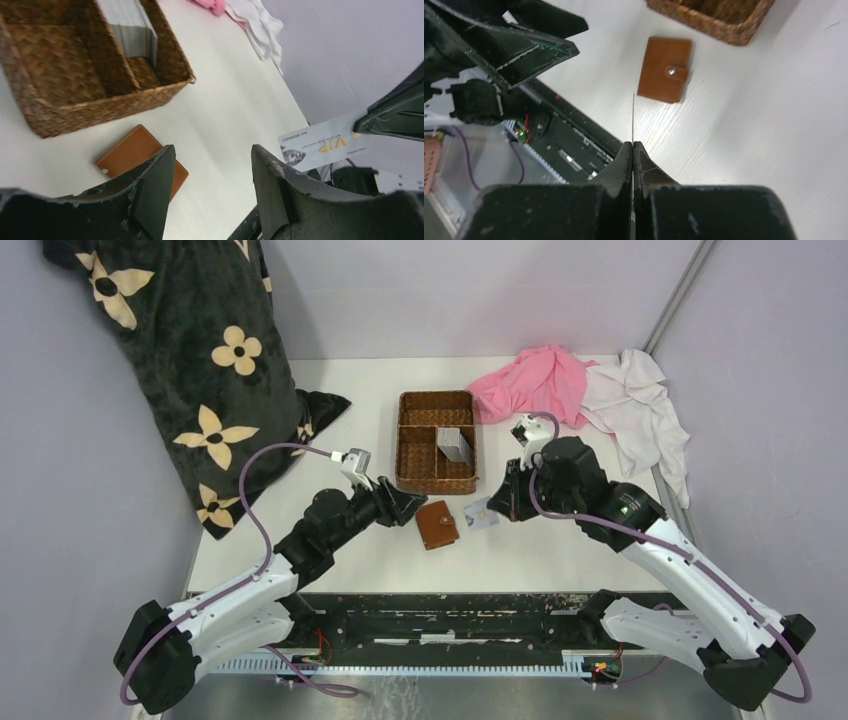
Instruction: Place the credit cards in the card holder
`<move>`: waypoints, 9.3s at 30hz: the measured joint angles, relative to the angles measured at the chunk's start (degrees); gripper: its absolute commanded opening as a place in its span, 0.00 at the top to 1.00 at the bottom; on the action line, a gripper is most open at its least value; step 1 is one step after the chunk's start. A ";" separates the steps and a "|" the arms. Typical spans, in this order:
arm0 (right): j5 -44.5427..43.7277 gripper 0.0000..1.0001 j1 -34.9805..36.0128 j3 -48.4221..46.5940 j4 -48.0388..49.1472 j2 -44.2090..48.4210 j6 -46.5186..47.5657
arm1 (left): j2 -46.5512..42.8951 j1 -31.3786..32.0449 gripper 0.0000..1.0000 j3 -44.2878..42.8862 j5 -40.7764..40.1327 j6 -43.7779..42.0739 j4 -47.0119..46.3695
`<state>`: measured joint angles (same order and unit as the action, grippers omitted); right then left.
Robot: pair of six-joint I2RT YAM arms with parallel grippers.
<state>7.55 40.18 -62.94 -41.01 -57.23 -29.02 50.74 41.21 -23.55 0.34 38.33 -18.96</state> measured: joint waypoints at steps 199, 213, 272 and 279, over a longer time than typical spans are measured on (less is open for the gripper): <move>-15.34 0.99 5.29 4.68 21.29 -33.29 3.34 | 61.20 4.48 0.58 19.76 -6.67 45.31 -69.57; -5.42 0.99 -1.77 11.43 29.22 -32.83 -1.03 | 62.16 4.22 0.59 19.06 -5.99 46.16 -69.72; 13.18 0.99 -7.87 23.19 52.15 -31.89 -16.81 | 62.93 2.19 0.59 19.93 -4.26 46.34 -70.12; 12.76 0.99 -5.49 21.79 51.65 -31.89 -16.61 | 60.81 2.19 0.53 21.05 -6.58 46.29 -70.01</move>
<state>20.32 34.70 -41.15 10.63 -89.12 -45.63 111.55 43.40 -2.50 -6.24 84.62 -88.97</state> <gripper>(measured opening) 0.014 0.441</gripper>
